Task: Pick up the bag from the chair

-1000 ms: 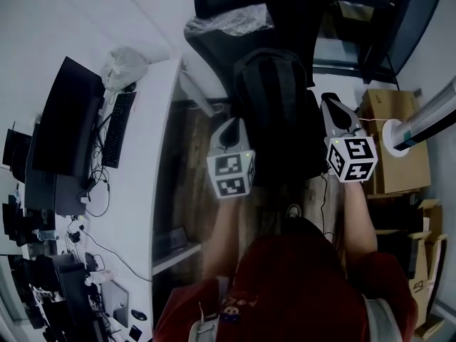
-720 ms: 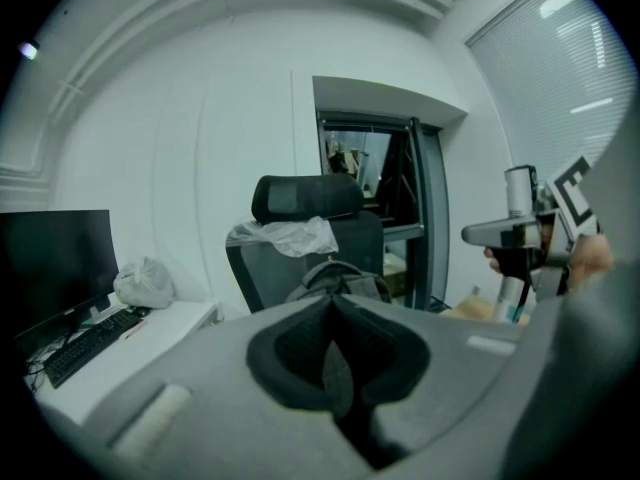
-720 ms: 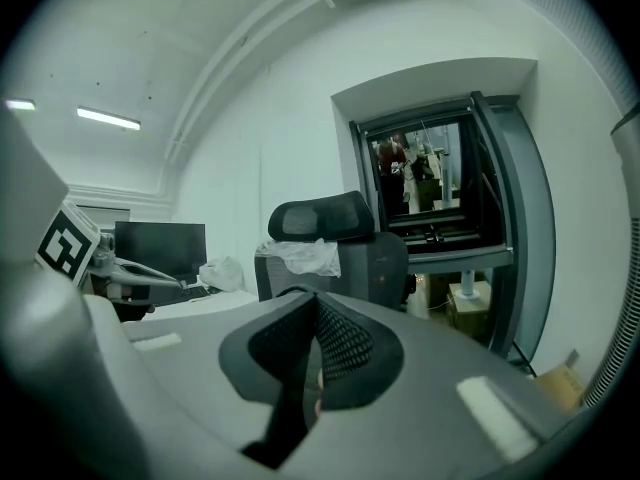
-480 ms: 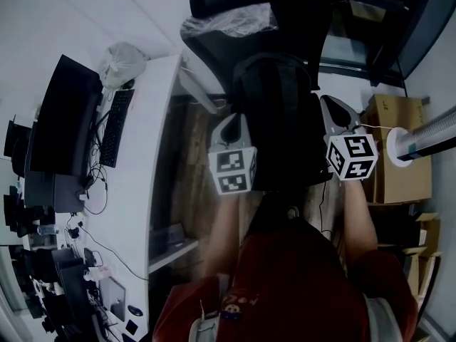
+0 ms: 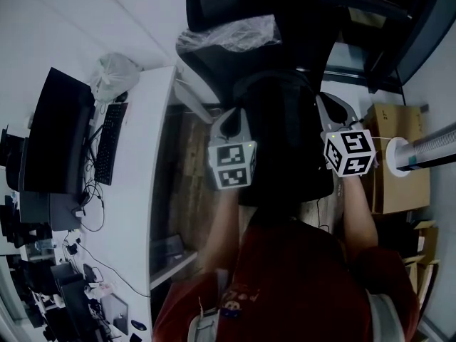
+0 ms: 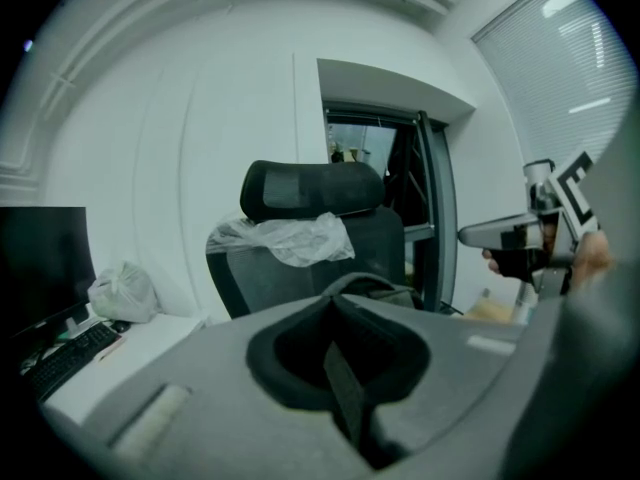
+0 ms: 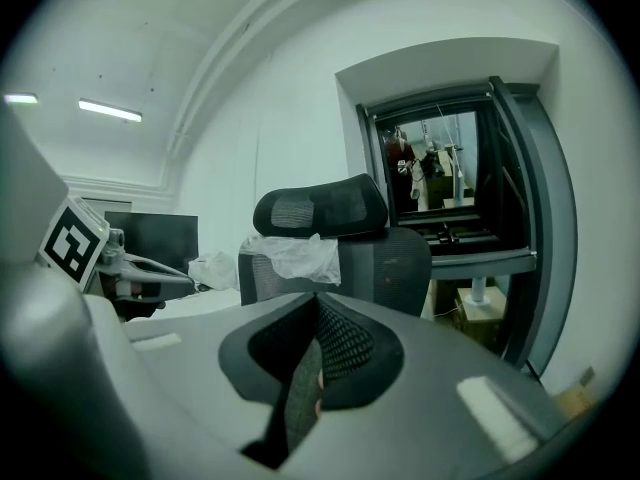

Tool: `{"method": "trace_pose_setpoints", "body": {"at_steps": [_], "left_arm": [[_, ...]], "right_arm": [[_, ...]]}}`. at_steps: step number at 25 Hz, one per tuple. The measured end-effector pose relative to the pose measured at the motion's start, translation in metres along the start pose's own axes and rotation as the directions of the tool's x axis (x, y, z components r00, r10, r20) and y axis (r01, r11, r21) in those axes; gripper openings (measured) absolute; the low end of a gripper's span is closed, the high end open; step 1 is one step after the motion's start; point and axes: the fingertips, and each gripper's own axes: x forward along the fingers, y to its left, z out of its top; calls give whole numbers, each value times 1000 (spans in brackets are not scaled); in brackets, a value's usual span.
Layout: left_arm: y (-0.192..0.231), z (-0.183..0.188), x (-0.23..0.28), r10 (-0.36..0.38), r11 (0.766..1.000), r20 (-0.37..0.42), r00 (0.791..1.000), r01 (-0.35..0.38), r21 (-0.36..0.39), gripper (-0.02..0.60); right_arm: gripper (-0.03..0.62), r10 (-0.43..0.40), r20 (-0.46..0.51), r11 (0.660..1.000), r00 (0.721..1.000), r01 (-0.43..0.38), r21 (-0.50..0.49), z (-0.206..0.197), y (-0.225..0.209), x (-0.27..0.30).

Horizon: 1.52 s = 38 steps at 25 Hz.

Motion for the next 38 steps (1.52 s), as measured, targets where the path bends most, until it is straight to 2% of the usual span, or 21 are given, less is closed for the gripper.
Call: {"method": "trace_pose_setpoints", "body": {"at_steps": [12,18,20,22,24,29,32,38], "left_arm": [[43,2,66,-25,1000,-21,999,25,-12,0],[45,-3,84,-53,998,-27,998,52,-16,31],[45,-6,89,-62,998,-38,997,61,-14,65],[44,-10,94,-71,997,-50,996,70,-14,111],[41,-13,98,-80,997,-58,995,79,-12,163],[41,-22,108,-102,995,-77,992,102,-11,237],[39,-30,115,-121,993,-92,988,120,-14,286],[34,-43,136,-167,986,-118,979,166,-22,353]], "right_arm": [[2,1,-35,1000,999,-1,-11,1,-8,82],[2,0,-48,1000,999,0,-2,-6,-12,97],[9,7,-55,1000,998,-7,1,-9,-12,101],[41,22,-69,1000,997,-22,2,-14,-12,105],[110,44,-85,999,995,-44,4,-19,-11,108],[240,94,-129,995,987,-96,-11,-33,-5,120],[294,103,-163,994,981,-108,-20,-44,-5,127],[345,99,-235,994,967,-109,-30,-69,-13,143]]}}
